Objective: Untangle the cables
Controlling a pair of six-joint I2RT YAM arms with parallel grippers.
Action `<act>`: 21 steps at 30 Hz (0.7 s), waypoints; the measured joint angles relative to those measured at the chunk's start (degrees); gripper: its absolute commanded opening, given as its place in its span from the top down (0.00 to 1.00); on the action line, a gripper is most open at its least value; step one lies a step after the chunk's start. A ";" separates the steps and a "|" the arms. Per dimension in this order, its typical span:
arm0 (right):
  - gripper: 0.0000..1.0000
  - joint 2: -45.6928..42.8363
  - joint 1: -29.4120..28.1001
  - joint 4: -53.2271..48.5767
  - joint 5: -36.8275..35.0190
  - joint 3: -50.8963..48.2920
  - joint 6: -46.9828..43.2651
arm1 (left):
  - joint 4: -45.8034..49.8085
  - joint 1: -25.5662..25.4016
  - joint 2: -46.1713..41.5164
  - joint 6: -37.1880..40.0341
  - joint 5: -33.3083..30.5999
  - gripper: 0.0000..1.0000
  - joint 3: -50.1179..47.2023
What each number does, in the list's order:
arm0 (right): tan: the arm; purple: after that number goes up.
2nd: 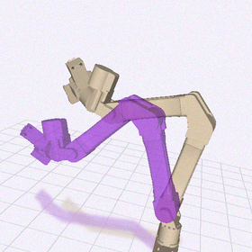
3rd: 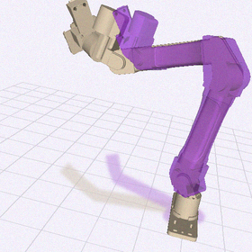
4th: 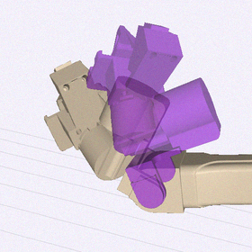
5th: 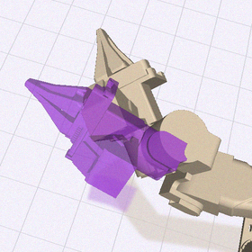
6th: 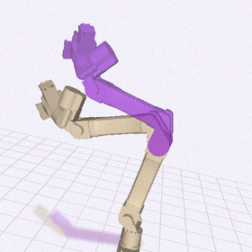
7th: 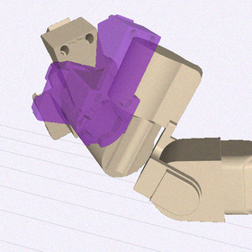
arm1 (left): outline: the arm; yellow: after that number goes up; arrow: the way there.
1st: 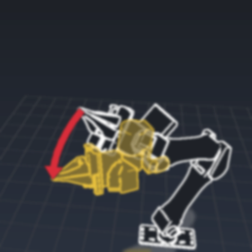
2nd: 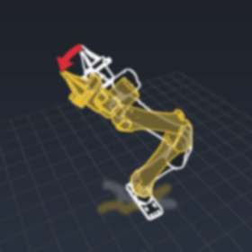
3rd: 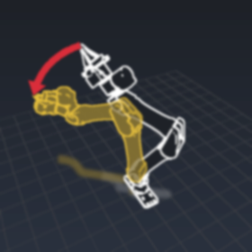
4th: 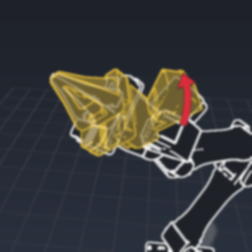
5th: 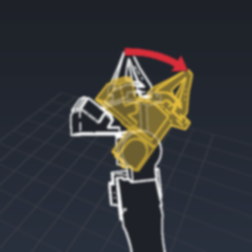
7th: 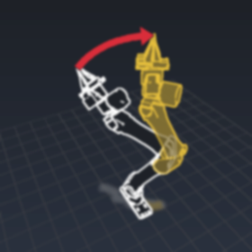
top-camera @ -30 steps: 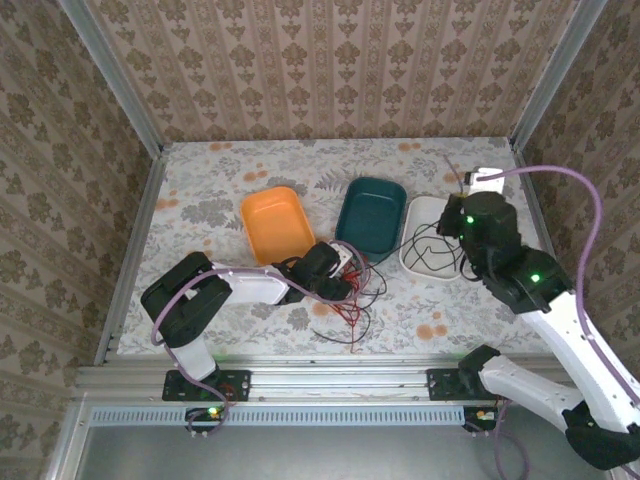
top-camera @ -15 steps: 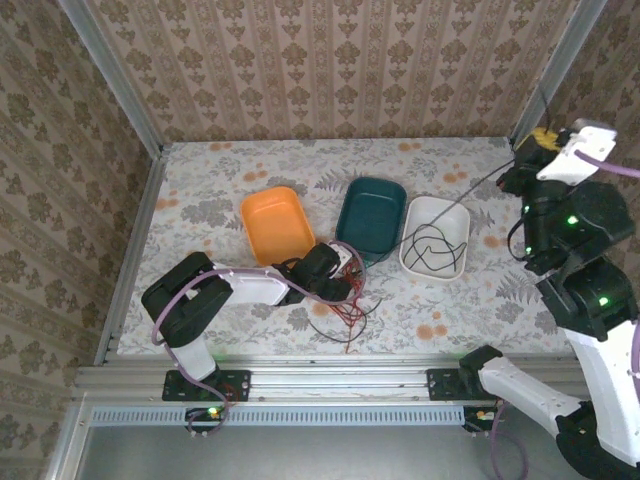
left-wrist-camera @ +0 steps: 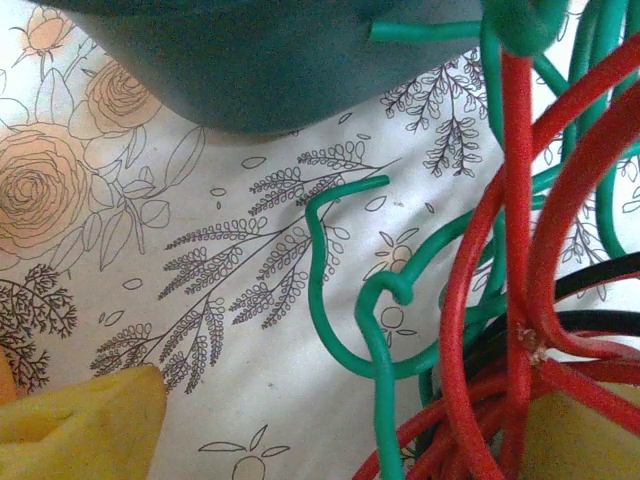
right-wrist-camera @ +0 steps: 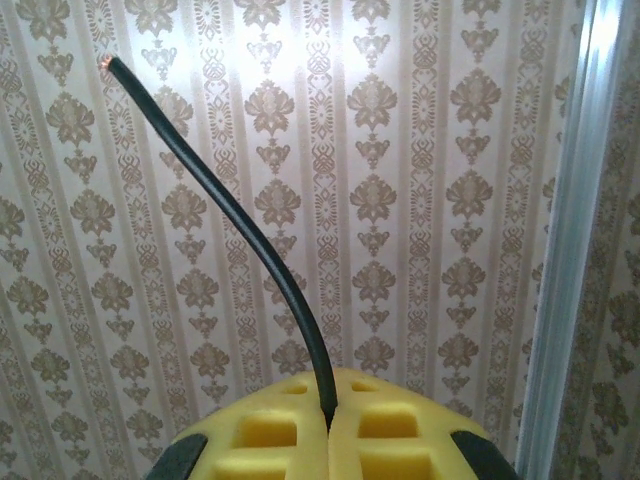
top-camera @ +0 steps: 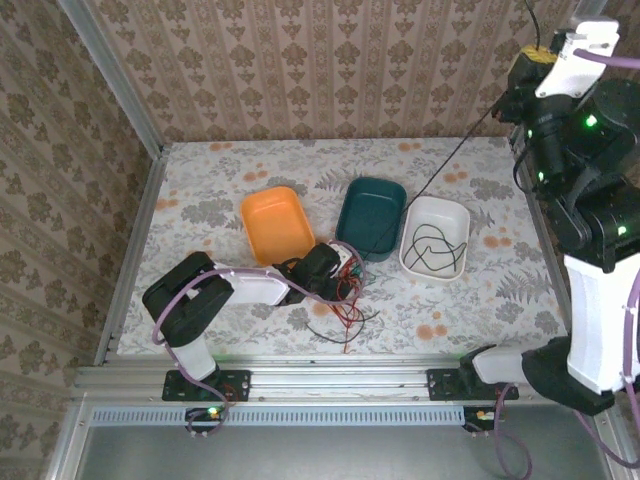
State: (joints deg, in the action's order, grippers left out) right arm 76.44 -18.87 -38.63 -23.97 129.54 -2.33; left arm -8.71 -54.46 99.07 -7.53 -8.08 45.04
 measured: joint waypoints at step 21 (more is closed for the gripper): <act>1.00 7.98 1.81 -0.26 0.68 17.16 -5.14 | -0.72 0.00 0.35 -1.55 -0.81 0.00 0.17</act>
State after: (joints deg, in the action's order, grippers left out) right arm 84.42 -17.06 -38.89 -23.29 146.69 -7.46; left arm -9.43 -54.46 99.42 -9.08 -8.88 45.21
